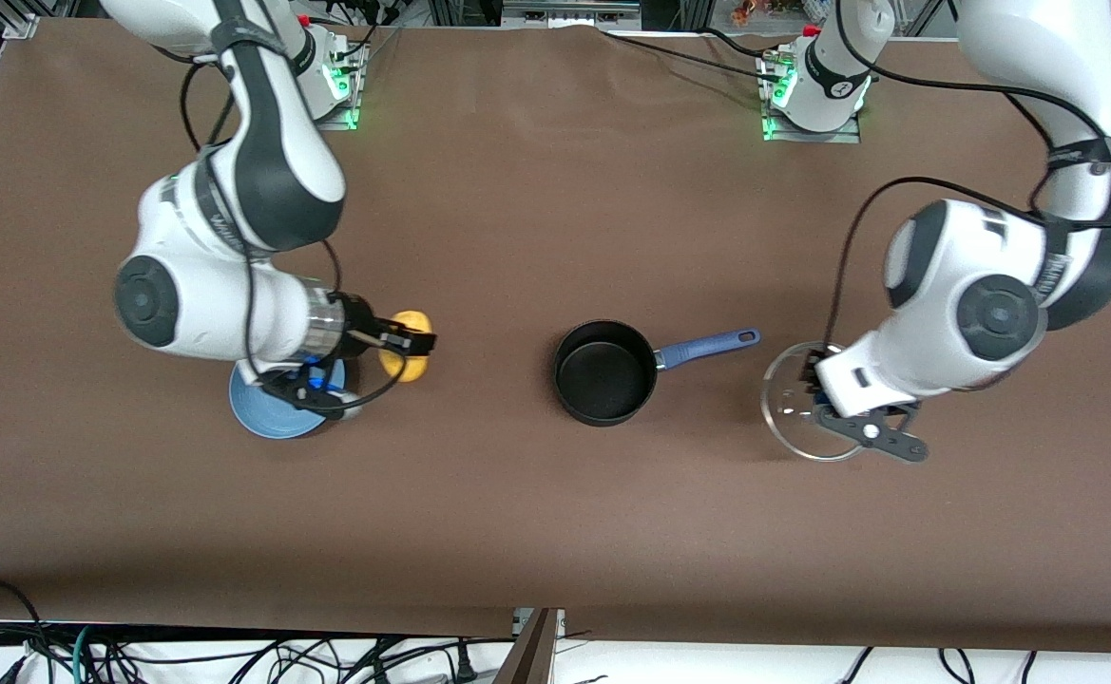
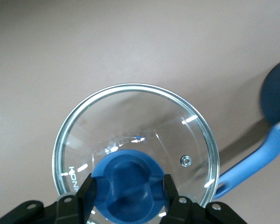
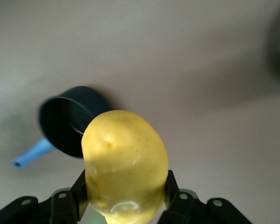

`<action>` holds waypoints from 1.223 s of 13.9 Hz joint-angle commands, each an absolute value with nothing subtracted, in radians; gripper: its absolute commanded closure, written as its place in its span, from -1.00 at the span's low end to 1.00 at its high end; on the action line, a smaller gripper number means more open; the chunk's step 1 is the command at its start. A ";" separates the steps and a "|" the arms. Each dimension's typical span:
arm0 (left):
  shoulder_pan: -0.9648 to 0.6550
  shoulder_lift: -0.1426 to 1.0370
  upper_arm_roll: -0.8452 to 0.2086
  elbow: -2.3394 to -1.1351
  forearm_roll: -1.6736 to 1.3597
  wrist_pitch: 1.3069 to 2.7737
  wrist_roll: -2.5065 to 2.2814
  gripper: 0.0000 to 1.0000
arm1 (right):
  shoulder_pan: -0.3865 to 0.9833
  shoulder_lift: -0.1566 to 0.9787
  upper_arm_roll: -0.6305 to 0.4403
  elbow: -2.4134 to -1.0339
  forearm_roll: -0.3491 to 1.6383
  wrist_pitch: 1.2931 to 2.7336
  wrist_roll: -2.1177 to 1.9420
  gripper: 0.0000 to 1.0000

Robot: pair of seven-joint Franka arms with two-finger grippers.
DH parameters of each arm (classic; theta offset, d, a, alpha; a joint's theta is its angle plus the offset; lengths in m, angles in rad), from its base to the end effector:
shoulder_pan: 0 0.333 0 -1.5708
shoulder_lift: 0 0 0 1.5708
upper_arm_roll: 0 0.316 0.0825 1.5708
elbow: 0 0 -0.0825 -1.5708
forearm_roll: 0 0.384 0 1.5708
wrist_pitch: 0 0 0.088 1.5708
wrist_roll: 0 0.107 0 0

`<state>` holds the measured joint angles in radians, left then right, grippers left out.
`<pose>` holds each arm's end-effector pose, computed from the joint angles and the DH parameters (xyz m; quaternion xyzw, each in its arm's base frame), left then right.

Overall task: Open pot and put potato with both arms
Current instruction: 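Lift the lid off with the left gripper while the right gripper lifts the potato, then lower the potato into the pan while the left gripper lowers the lid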

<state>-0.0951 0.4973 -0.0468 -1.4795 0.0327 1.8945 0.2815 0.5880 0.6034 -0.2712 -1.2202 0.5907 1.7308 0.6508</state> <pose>0.6816 -0.0899 0.3819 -0.9761 0.2133 0.0410 0.0012 0.6488 0.3182 0.4340 -0.9563 0.1990 0.1304 0.1697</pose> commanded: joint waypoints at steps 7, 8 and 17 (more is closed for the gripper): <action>-0.045 0.436 0.162 -1.870 -0.135 2.320 0.856 -0.03 | 0.862 0.805 -0.239 -1.216 0.611 2.360 1.052 -0.05; -0.043 0.437 0.170 -1.905 -0.135 2.365 0.876 -0.03 | 0.870 0.822 -0.227 -1.216 0.606 2.388 1.049 -0.17; -0.025 0.459 0.163 -1.909 -0.135 2.378 0.870 -0.78 | 0.891 0.778 -0.251 -1.264 0.568 2.349 0.943 -1.00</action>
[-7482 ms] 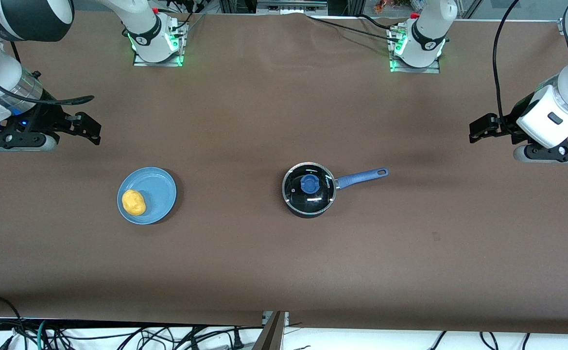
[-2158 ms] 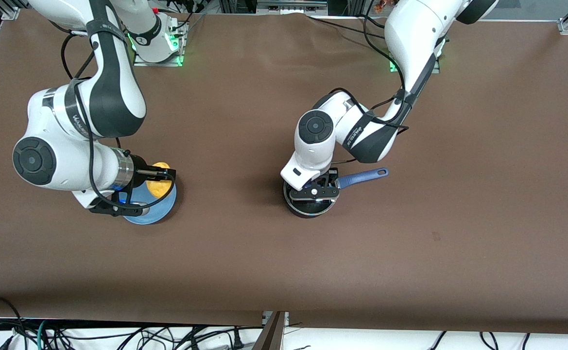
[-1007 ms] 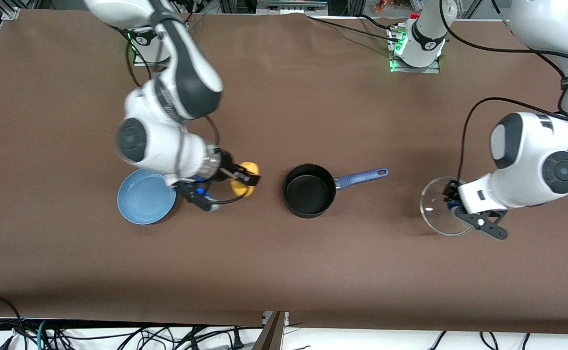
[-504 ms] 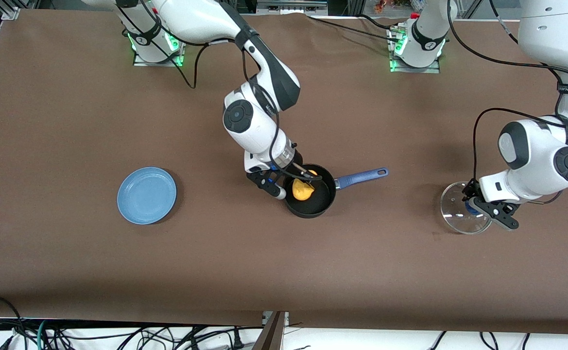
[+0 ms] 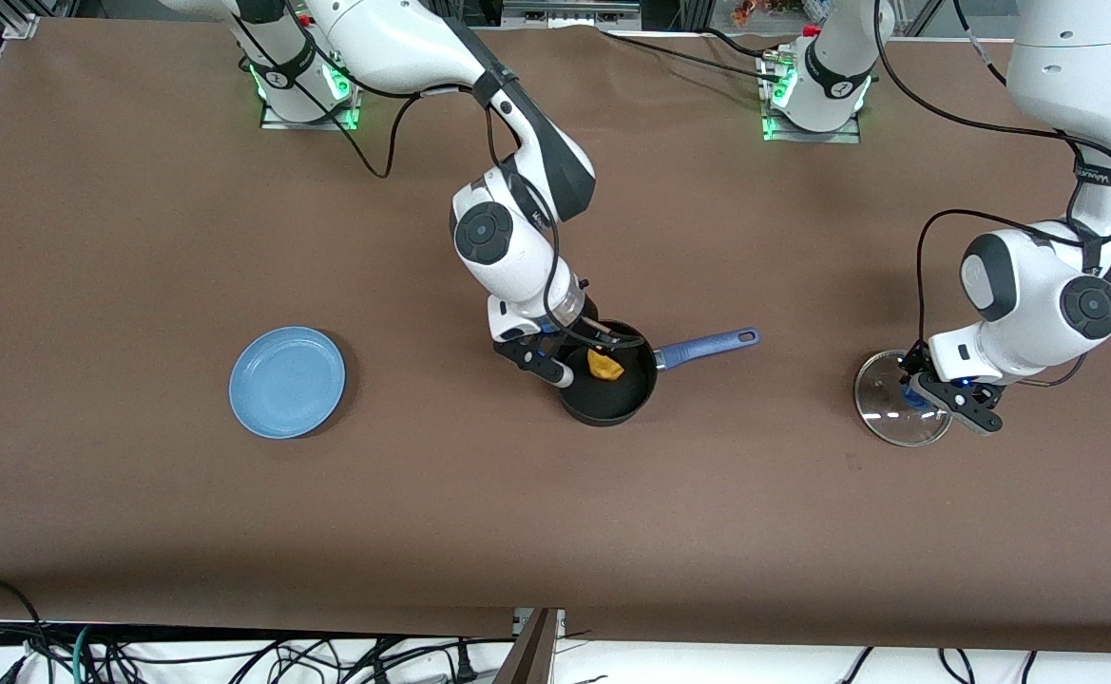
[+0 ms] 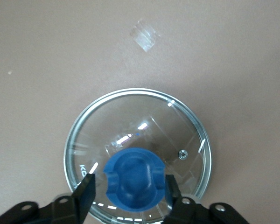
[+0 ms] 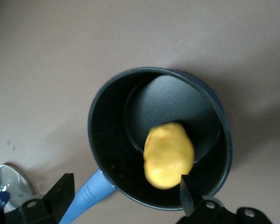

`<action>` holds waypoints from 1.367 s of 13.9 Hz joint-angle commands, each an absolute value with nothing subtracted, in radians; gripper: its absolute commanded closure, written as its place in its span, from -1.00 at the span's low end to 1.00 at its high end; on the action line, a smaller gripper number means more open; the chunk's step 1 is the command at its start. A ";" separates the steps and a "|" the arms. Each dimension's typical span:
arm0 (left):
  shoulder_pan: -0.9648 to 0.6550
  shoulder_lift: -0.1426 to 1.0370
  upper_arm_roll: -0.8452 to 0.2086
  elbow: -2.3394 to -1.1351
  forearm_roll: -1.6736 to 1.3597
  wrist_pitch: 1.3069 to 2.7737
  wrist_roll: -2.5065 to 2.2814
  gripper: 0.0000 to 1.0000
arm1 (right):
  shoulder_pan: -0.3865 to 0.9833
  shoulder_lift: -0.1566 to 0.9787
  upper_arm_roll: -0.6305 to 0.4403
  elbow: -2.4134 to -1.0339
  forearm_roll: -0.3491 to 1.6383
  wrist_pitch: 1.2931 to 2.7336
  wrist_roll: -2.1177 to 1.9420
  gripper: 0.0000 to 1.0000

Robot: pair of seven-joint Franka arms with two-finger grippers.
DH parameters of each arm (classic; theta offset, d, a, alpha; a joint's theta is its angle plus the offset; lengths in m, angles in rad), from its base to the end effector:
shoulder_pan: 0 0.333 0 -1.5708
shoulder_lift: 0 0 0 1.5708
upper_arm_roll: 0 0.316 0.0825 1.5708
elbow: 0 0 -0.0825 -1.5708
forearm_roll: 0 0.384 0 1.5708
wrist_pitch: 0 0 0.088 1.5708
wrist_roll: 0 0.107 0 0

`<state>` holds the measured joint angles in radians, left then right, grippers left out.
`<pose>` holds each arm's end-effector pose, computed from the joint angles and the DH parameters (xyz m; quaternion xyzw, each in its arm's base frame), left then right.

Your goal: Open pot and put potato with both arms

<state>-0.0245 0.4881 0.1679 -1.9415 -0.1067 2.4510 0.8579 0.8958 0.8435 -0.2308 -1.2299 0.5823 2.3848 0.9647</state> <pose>0.6195 0.0850 0.2355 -0.9470 0.3210 -0.0112 0.0113 0.5789 0.5301 0.3053 -0.9375 0.2666 -0.0011 0.2237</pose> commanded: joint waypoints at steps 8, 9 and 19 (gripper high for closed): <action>-0.041 0.342 0.011 -1.596 -0.089 1.788 0.271 -1.00 | 0.891 0.602 -0.644 -1.269 0.485 1.793 0.645 -1.00; -0.041 0.322 -0.015 -1.563 -0.066 1.729 0.200 -1.00 | 0.891 0.574 -0.697 -1.282 0.486 1.710 0.524 -1.00; -0.046 0.207 -0.040 -1.378 -0.034 1.352 0.002 -1.00 | 0.475 0.007 -0.355 -1.718 0.100 1.676 0.250 -1.00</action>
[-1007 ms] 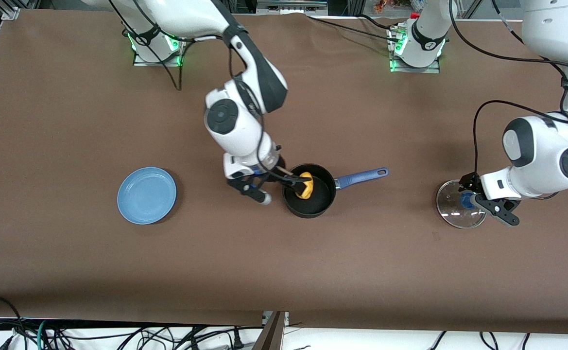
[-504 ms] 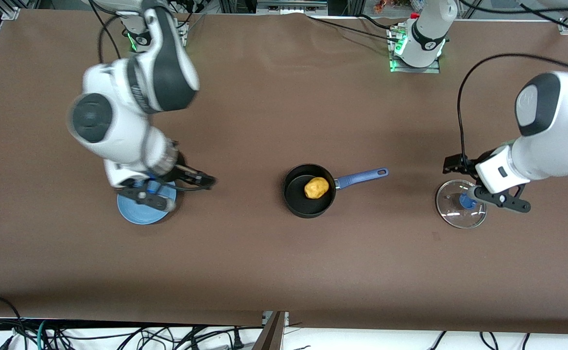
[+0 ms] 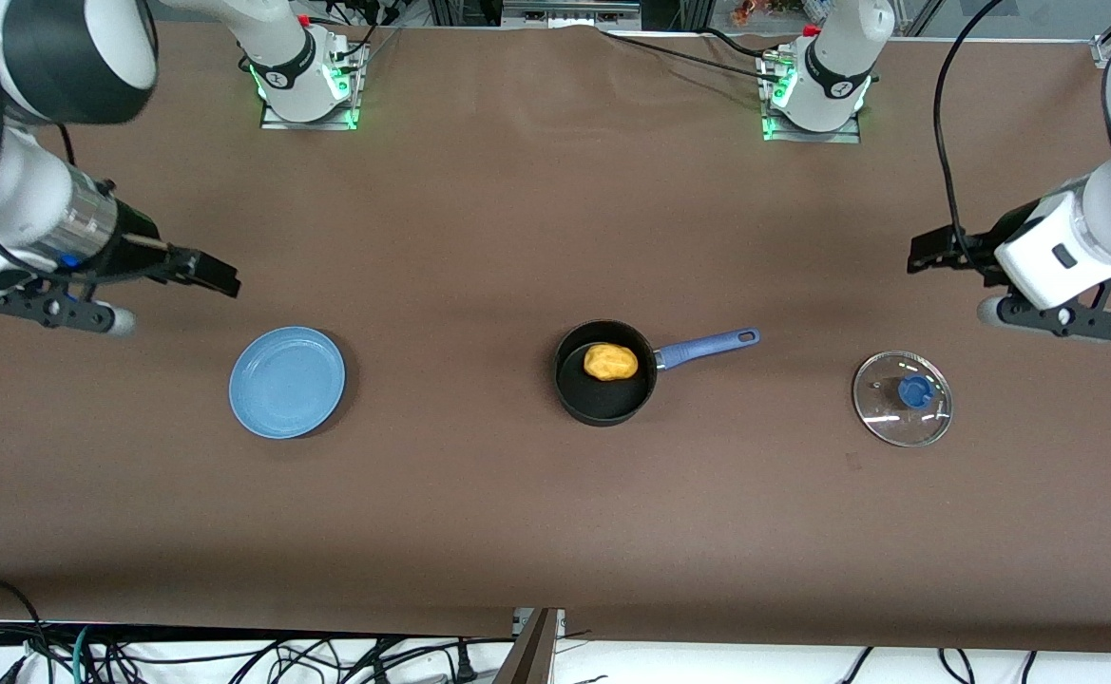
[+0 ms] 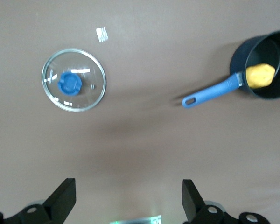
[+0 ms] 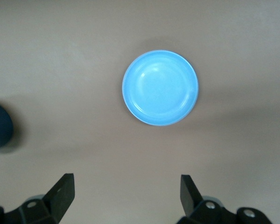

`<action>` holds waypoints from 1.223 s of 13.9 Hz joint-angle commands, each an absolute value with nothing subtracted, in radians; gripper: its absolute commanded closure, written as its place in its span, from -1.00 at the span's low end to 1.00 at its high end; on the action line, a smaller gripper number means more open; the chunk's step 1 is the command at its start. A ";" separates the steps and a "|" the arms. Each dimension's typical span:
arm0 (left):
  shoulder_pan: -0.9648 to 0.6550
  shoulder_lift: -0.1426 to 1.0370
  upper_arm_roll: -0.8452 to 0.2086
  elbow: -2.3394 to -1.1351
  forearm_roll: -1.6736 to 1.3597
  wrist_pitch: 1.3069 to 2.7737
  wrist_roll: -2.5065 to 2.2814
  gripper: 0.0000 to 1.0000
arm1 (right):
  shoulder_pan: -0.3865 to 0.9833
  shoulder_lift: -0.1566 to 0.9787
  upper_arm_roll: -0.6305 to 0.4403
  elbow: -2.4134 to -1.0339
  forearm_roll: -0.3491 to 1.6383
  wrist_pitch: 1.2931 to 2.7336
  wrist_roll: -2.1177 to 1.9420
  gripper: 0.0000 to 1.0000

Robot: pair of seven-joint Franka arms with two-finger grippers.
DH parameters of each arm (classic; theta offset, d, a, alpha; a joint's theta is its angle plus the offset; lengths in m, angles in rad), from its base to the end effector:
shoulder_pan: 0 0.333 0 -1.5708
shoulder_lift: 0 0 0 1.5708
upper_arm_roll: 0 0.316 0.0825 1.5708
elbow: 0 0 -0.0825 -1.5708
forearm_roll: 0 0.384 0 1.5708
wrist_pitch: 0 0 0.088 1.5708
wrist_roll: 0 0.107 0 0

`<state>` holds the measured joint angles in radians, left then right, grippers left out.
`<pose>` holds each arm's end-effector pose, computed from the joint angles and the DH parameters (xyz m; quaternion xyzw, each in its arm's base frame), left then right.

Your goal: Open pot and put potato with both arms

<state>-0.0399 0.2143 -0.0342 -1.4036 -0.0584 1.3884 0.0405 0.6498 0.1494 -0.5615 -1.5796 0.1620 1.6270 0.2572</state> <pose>0.5946 -0.0491 0.5647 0.9912 -0.0589 -0.1149 0.0309 0.5871 0.0890 0.5516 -0.9942 0.0910 0.0457 0.0335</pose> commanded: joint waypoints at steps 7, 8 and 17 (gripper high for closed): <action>-0.034 0.227 -0.040 -1.309 -0.021 1.319 -0.137 -1.00 | 0.156 -0.035 -0.020 -1.714 0.012 1.671 0.235 -1.00; -0.040 0.227 -0.040 -1.307 -0.021 1.319 -0.137 -1.00 | 0.156 -0.035 -0.011 -1.692 0.011 1.654 0.235 -1.00; -0.046 0.253 -0.040 -1.269 -0.020 1.313 -0.137 -1.00 | 0.150 0.011 -0.021 -1.599 -0.025 1.563 0.120 -1.00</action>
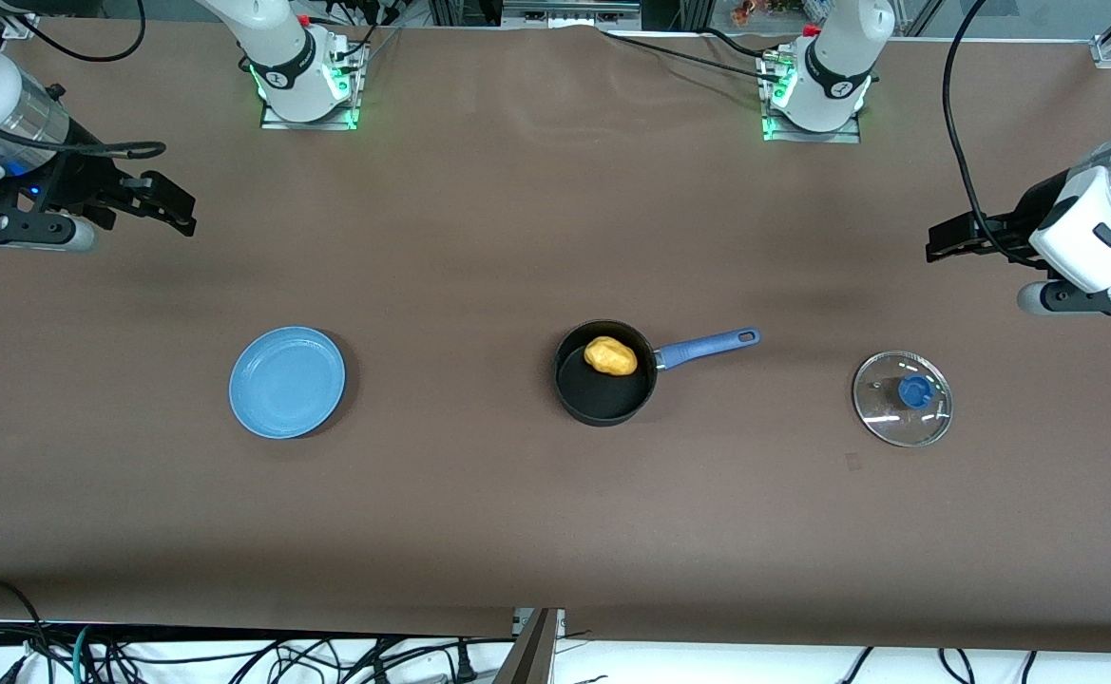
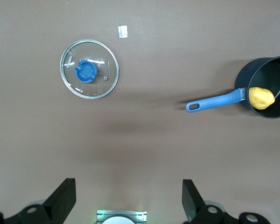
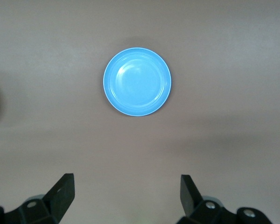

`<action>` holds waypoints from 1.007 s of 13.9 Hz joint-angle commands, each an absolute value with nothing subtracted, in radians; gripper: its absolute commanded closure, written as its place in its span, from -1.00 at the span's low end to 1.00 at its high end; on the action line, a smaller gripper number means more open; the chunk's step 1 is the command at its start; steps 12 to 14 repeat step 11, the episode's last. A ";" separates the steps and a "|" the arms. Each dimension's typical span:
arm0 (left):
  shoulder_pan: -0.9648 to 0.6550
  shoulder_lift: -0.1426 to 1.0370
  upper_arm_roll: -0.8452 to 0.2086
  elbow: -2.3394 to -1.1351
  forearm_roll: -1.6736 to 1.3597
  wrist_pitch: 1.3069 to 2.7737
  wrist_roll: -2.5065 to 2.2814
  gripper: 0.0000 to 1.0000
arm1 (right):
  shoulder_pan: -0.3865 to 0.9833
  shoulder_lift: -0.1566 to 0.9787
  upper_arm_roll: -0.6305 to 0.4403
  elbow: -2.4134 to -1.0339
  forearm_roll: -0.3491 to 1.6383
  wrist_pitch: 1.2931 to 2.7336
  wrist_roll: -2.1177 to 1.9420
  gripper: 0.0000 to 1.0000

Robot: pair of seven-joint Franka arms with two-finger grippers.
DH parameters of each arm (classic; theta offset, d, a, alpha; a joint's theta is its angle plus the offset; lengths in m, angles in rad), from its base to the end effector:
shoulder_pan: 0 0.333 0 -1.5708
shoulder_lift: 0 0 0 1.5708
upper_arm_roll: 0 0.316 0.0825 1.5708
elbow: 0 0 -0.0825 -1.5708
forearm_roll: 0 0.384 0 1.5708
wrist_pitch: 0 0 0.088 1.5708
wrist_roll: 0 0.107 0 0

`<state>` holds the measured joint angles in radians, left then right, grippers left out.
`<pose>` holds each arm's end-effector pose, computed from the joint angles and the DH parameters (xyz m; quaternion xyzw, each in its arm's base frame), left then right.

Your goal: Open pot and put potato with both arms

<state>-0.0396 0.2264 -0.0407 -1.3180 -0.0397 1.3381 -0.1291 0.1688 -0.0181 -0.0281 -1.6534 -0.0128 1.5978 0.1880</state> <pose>0.5951 -0.0498 0.5925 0.9942 0.0217 -0.1048 0.0134 0.5440 0.0756 0.5978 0.9995 -0.0233 -0.0175 0.0091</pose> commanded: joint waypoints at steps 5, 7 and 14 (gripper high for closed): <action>-0.046 0.255 -0.040 -1.267 -0.020 1.315 -0.137 -1.00 | 0.156 0.020 -0.018 -1.577 -0.025 1.540 0.100 -1.00; -0.048 0.255 -0.041 -1.267 -0.020 1.315 -0.137 -1.00 | 0.152 0.018 -0.020 -1.577 -0.025 1.539 0.097 -1.00; -0.048 0.256 -0.041 -1.267 -0.020 1.315 -0.137 -1.00 | 0.152 0.017 -0.021 -1.575 -0.032 1.539 0.092 -1.00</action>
